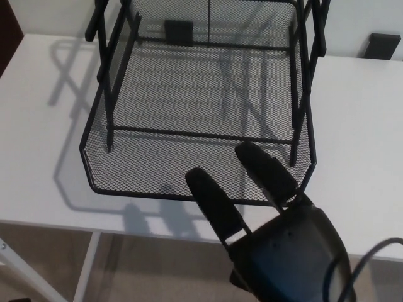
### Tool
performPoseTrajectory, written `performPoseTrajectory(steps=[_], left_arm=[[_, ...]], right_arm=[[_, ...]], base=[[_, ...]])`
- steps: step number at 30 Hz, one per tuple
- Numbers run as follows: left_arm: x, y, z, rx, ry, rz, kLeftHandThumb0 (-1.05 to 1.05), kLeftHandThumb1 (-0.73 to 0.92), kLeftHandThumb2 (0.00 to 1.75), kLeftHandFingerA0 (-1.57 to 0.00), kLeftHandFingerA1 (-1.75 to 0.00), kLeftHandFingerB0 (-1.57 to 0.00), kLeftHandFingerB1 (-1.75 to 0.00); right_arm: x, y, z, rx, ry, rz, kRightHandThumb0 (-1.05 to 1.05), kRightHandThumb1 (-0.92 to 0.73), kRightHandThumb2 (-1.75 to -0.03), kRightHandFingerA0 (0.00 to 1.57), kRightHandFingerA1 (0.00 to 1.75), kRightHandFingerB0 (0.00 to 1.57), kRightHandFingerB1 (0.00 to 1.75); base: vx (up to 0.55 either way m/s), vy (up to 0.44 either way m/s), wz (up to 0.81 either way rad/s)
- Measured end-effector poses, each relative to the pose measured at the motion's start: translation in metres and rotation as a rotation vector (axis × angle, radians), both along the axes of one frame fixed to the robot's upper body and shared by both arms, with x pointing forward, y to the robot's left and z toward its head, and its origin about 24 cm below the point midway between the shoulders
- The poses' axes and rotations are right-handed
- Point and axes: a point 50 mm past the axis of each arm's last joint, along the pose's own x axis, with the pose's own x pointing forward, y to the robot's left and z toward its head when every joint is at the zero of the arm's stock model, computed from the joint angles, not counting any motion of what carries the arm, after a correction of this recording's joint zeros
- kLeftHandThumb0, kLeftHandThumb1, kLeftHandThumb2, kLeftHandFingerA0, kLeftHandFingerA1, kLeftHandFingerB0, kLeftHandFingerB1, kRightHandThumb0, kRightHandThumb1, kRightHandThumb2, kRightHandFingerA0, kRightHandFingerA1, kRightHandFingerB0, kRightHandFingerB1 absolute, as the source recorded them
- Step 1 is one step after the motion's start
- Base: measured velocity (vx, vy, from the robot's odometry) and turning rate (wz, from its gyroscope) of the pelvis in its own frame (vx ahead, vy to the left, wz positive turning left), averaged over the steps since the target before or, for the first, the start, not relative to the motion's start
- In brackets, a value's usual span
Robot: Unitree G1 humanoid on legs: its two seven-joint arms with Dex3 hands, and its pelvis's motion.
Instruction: The robot walks towards a file tray kept in the middle of a desk and uses its right hand to grab a tray and pulls it out towards itself
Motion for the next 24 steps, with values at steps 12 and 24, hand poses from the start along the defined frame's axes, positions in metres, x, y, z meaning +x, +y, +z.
performPoseTrajectory(steps=[12,24], left_arm=[[0.000,0.000,0.000,0.000,0.003,0.002,-0.60,0.31,0.50,-0.85,-0.64,-0.49,-0.57],[0.000,0.000,0.000,0.001,0.004,0.003,-0.60,0.32,0.51,-0.82,-0.62,-0.47,-0.54]], right_arm=[[-0.005,-0.023,-0.013,0.010,0.151,0.024,-0.47,-0.71,-0.61,0.88,0.91,0.76,0.54],[-0.017,-0.046,-0.032,-0.056,0.333,0.091,-0.42,-0.56,-0.57,0.81,1.38,0.89,0.55]], base=[[0.00,0.000,0.00],[0.00,0.000,0.00]])
